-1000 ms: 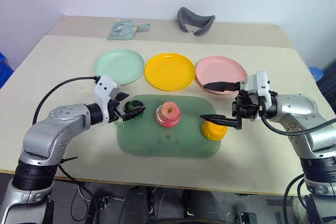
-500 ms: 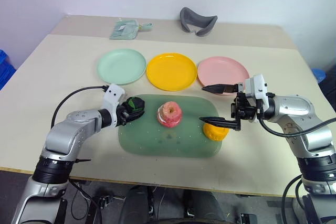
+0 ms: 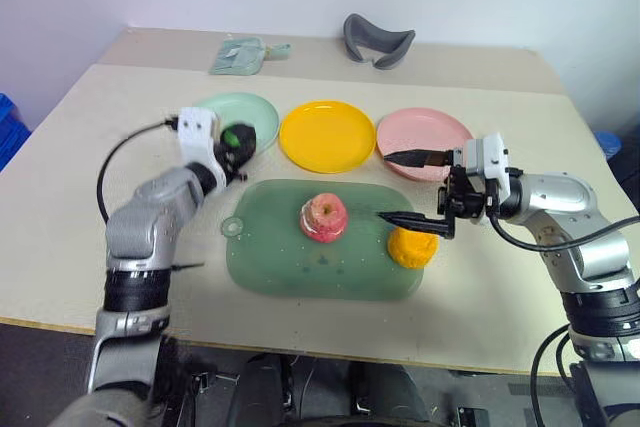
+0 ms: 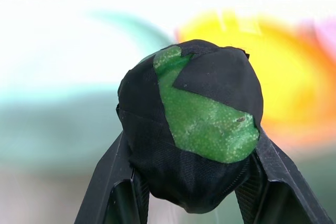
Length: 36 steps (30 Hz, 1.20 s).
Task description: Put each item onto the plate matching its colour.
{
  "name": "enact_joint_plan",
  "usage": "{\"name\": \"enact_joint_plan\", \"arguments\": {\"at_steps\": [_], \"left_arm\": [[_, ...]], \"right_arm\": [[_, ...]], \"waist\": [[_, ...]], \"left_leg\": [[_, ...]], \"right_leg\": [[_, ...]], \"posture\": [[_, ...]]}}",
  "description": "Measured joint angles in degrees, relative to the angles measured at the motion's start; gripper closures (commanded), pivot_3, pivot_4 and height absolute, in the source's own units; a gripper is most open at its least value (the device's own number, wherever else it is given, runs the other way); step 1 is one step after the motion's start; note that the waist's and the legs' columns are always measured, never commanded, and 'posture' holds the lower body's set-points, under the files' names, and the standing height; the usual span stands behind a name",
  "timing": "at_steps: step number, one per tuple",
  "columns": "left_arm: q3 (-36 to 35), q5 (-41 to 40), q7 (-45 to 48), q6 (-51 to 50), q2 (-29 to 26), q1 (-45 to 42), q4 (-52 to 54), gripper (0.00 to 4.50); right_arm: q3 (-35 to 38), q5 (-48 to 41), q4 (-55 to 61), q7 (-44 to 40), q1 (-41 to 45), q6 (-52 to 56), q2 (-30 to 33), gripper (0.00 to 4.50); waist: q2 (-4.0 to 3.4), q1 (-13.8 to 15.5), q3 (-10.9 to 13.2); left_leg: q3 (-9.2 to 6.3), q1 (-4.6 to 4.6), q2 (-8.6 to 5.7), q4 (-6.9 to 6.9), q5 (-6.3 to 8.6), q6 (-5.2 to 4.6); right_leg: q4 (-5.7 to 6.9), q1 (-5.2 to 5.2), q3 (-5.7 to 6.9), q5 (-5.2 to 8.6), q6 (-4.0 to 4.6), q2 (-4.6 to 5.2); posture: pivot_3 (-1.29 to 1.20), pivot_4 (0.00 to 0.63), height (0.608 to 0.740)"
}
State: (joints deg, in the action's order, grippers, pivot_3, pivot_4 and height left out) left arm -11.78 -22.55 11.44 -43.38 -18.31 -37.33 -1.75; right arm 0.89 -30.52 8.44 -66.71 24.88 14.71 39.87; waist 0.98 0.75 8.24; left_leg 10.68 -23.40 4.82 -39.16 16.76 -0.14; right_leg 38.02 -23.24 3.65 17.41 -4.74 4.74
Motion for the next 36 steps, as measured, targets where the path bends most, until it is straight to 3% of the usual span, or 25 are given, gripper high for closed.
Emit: {"name": "enact_joint_plan", "arguments": {"at_steps": [7,10,13,15,17,23,29,36], "left_arm": [[-4.28,4.88,-11.07,13.67,4.96,-10.21,-24.71,2.66],[-4.72,5.99,-11.30,20.07,5.60,-11.41,-32.55,1.70],[-4.80,6.33,-10.38,23.31,5.55,-11.44,-35.98,0.27],[-4.83,6.21,-9.21,24.29,5.48,-11.44,-36.02,0.06],[-4.75,5.38,-6.45,23.88,5.31,-10.46,-33.26,0.06],[-1.95,-0.76,7.54,17.49,1.39,1.46,-11.98,0.06],[1.52,-3.53,24.16,17.82,-8.35,13.53,2.32,0.06],[1.91,-11.44,39.97,14.92,-16.58,19.34,12.12,0.06]], "right_arm": [[-0.42,0.73,-2.19,0.45,2.09,0.00,-1.89,0.00],[-0.54,1.04,-2.48,0.63,3.08,-0.02,-2.74,0.00],[-0.54,1.14,-2.58,0.76,3.10,-0.02,-2.76,0.00],[-0.54,1.14,-2.56,1.07,3.09,-0.02,-2.77,0.00],[-0.53,1.13,-2.42,1.32,3.05,0.08,-2.76,0.00],[-0.35,1.17,-0.74,2.72,0.37,1.35,-2.50,0.00],[-0.08,1.16,1.44,3.77,-5.48,3.00,-0.93,0.00],[1.93,0.60,4.46,5.63,-10.77,4.62,-0.02,0.00]], "waist": [[0.01,-0.15,0.01],[0.02,-0.15,0.02],[0.03,-0.11,0.02],[0.04,-0.08,0.03],[0.04,-0.16,0.03],[0.03,-0.73,0.03],[0.01,-1.07,0.04],[0.00,-1.37,0.04]], "left_leg": [[0.08,0.00,0.01,0.01,-0.01,0.01],[0.19,-0.02,0.00,0.02,-0.01,0.01],[0.21,-0.03,0.01,0.02,-0.01,0.01],[0.22,-0.04,0.00,0.01,-0.01,0.01],[0.22,-0.04,0.00,0.02,-0.01,0.01],[0.19,-0.04,0.03,0.08,-0.03,0.06],[0.16,-0.03,0.02,0.06,-0.03,0.06],[0.04,-0.01,0.03,0.08,-0.03,0.06]], "right_leg": [[-0.01,-0.03,0.03,0.00,0.00,-0.03],[-0.03,-0.03,0.04,0.00,-0.01,-0.03],[-0.03,-0.04,0.05,0.00,-0.01,-0.03],[-0.03,-0.04,0.05,0.00,-0.01,-0.02],[-0.03,-0.05,0.05,0.00,-0.01,-0.02],[0.01,-0.09,0.05,0.00,0.00,-0.04],[0.01,-0.06,0.05,0.01,0.00,-0.01],[0.02,-0.06,0.02,0.01,0.01,-0.01]], "posture": [[0.00,0.150,0.740],[0.00,0.150,0.740],[0.00,0.150,0.740],[0.00,0.150,0.740],[0.00,0.150,0.740],[0.00,0.150,0.740],[0.00,0.150,0.740],[0.00,0.150,0.740]]}}
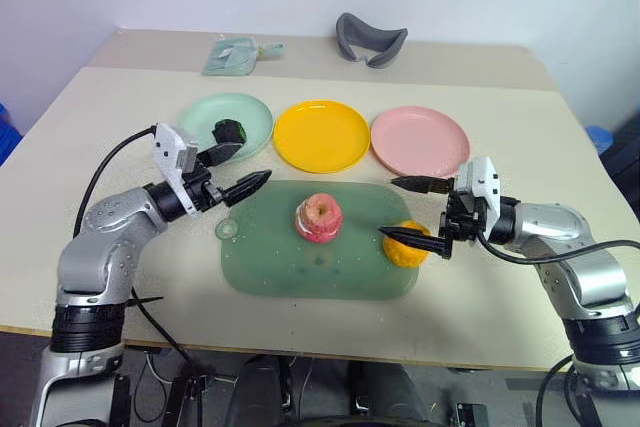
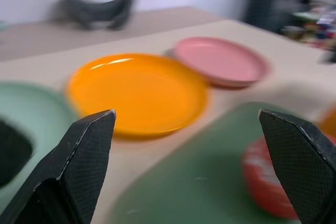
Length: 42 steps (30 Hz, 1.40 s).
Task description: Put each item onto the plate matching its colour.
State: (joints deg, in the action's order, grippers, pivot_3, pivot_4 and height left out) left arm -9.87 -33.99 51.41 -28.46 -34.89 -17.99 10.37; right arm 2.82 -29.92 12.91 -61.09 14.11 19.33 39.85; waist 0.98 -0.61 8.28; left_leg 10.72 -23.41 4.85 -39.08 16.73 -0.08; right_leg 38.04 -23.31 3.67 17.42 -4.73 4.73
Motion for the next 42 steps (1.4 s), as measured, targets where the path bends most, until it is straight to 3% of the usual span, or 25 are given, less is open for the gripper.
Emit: {"name": "enact_joint_plan", "arguments": {"at_steps": [7,13,18,22,31,42], "left_arm": [[0.41,-0.99,13.72,1.51,-9.18,7.61,3.93,0.06],[3.81,1.70,17.80,2.82,-13.52,7.98,4.44,0.06],[6.12,2.57,17.84,2.80,-13.54,6.36,4.26,0.06],[5.65,3.43,20.18,6.04,-14.28,9.32,2.37,0.06],[-3.02,1.80,27.81,12.64,-16.92,17.61,-1.96,0.06],[-8.91,-2.50,23.46,9.74,-16.85,22.17,7.15,0.06]], "right_arm": [[0.60,-0.87,3.23,1.04,-0.35,1.13,-0.04,0.00],[0.78,-0.83,4.88,-0.43,-2.82,1.03,1.87,0.00],[1.54,-0.80,5.04,-0.60,-3.54,1.03,2.12,0.00],[-1.76,-0.33,5.01,0.67,1.43,1.56,-0.76,0.00],[-13.04,7.19,-1.20,2.51,11.96,1.65,-7.08,0.00],[-17.93,13.01,-12.34,1.18,15.89,-1.36,-11.24,0.00]], "waist": [[-0.07,-0.10,0.03],[-0.07,0.46,0.04],[-0.08,-0.20,0.04],[-0.15,-0.69,0.07],[-0.17,0.08,0.10],[-0.21,-0.42,0.13]], "left_leg": [[0.01,0.02,0.03,0.06,0.00,0.01],[-0.01,0.00,-0.01,0.05,0.02,-0.03],[-0.01,0.01,0.01,0.07,0.02,-0.03],[0.01,0.03,0.06,0.11,0.01,-0.01],[0.01,-0.06,0.01,0.06,0.03,-0.05],[0.04,-0.06,0.03,0.08,0.03,-0.04]], "right_leg": [[0.00,-0.04,0.00,0.01,0.03,-0.02],[-0.03,-0.02,-0.01,0.01,0.03,0.04],[-0.02,-0.05,-0.04,0.01,0.03,0.00],[0.05,-0.15,-0.09,0.06,0.12,-0.08],[0.05,-0.18,-0.03,0.07,0.13,0.09],[0.06,-0.20,-0.05,0.06,0.12,0.03]], "posture": [[0.00,0.150,0.740],[0.00,0.150,0.740],[0.00,0.150,0.740],[0.00,0.150,0.740],[0.00,0.150,0.740],[0.00,0.150,0.740]]}}
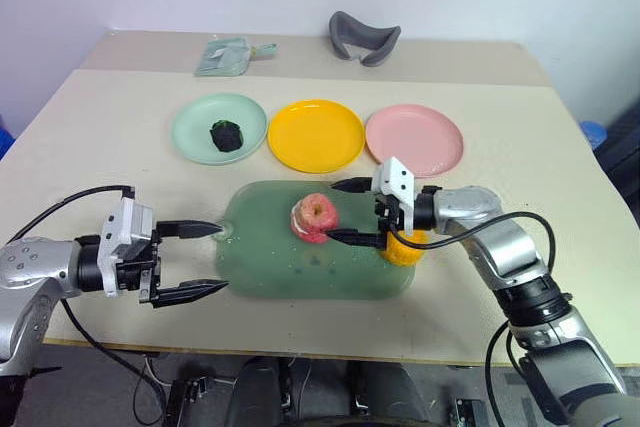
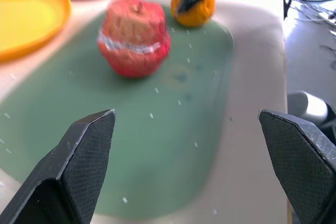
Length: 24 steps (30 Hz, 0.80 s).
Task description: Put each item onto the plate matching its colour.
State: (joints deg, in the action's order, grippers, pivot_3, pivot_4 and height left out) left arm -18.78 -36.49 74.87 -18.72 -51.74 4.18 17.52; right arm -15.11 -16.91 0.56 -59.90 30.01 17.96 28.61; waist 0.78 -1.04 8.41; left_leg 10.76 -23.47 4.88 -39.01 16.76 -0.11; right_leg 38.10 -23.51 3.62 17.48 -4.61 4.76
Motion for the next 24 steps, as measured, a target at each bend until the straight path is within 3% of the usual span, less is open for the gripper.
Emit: {"name": "enact_joint_plan", "arguments": {"at_steps": [17,20,23,24], "left_arm": [[-2.41,-1.41,-0.29,1.77,0.77,1.90,1.13,0.06],[-2.41,-1.51,-0.62,1.77,1.12,1.99,1.50,0.00],[-2.41,-1.52,-0.81,1.78,1.35,2.58,1.76,0.00],[-2.41,-1.52,-0.94,1.78,1.43,2.78,1.82,0.00]], "right_arm": [[-0.24,1.96,-5.90,-2.70,1.83,-2.50,-4.48,0.00],[-0.24,2.12,-5.97,-3.07,1.95,-2.50,-4.99,0.76],[-0.22,2.17,-5.97,-3.32,1.97,-2.50,-5.10,2.13],[-0.22,2.18,-5.97,-3.33,1.97,-2.51,-5.12,2.25]], "waist": [[-0.02,0.01,0.01],[-0.02,0.01,0.01],[-0.03,0.02,0.01],[-0.03,0.02,0.01]], "left_leg": [[0.02,0.00,0.00,0.00,0.00,0.01],[0.02,0.00,0.00,0.00,0.00,0.01],[0.02,0.00,0.00,0.00,0.00,0.01],[0.02,0.00,0.00,0.00,0.00,0.01]], "right_leg": [[0.00,0.00,0.00,0.00,0.00,0.00],[0.00,0.00,0.00,0.00,0.00,0.00],[0.00,0.00,0.00,0.00,0.00,0.00],[0.00,0.00,0.00,0.00,0.00,0.00]], "posture": [[0.00,0.150,0.740],[0.00,0.150,0.740],[0.00,0.150,0.740],[0.00,0.150,0.740]]}}
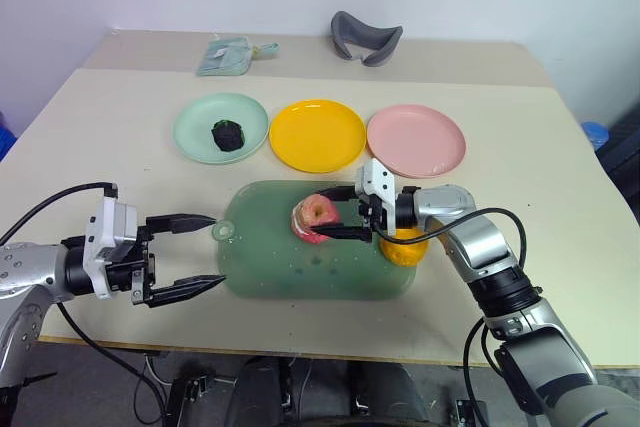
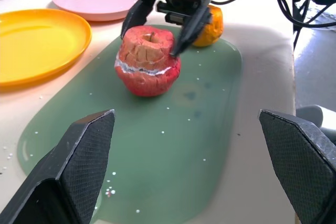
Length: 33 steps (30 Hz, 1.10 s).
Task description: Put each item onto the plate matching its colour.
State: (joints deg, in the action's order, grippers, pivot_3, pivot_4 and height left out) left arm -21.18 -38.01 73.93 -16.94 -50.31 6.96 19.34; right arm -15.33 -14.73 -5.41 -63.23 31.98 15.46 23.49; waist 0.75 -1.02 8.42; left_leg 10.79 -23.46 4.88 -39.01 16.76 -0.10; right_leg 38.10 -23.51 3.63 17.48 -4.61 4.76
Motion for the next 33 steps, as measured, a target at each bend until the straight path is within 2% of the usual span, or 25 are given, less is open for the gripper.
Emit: {"name": "enact_joint_plan", "arguments": {"at_steps": [9,17,21,29,33], "left_arm": [[0.01,0.00,-1.08,0.01,1.24,0.29,0.99,0.00],[1.35,0.05,-4.63,-0.17,4.04,-0.54,1.52,0.00],[3.78,0.54,-8.52,-0.31,6.10,-3.26,1.66,0.00],[7.14,1.25,-12.91,-0.52,8.12,-5.57,3.18,0.00],[7.50,1.27,-13.27,-0.49,8.12,-5.84,3.30,0.00]], "right_arm": [[1.66,-1.57,-0.07,0.50,0.75,1.40,-0.59,2.26],[12.60,-6.26,-8.23,7.21,11.36,4.91,-1.54,2.26],[15.83,-4.30,-20.45,12.38,16.79,3.34,-0.02,2.26],[18.61,3.79,-49.15,24.26,29.00,-8.40,2.53,2.26],[18.59,6.80,-58.76,26.31,31.49,-11.26,2.66,2.26]], "waist": [[-0.02,-0.02,0.01],[-0.09,0.13,0.05],[-0.11,0.07,0.07],[-0.28,-1.03,0.17],[-0.31,-1.59,0.19]], "left_leg": [[0.00,0.00,0.00,0.00,0.00,0.00],[0.00,0.00,-0.01,0.00,0.00,0.00],[0.01,0.00,-0.02,0.01,0.00,0.00],[0.09,0.00,-0.01,0.08,-0.01,0.02],[0.09,0.00,-0.01,0.10,-0.03,0.04]], "right_leg": [[0.00,0.00,0.00,0.00,0.00,0.00],[0.00,0.01,-0.01,0.00,0.00,0.02],[0.00,0.01,-0.01,-0.01,0.00,0.02],[0.00,-0.05,-0.07,-0.01,0.00,-0.01],[0.00,-0.05,-0.07,-0.01,-0.01,-0.02]], "posture": [[0.00,0.150,0.740],[0.00,0.150,0.740],[0.00,0.150,0.740],[0.00,0.150,0.740],[0.00,0.150,0.740]]}}
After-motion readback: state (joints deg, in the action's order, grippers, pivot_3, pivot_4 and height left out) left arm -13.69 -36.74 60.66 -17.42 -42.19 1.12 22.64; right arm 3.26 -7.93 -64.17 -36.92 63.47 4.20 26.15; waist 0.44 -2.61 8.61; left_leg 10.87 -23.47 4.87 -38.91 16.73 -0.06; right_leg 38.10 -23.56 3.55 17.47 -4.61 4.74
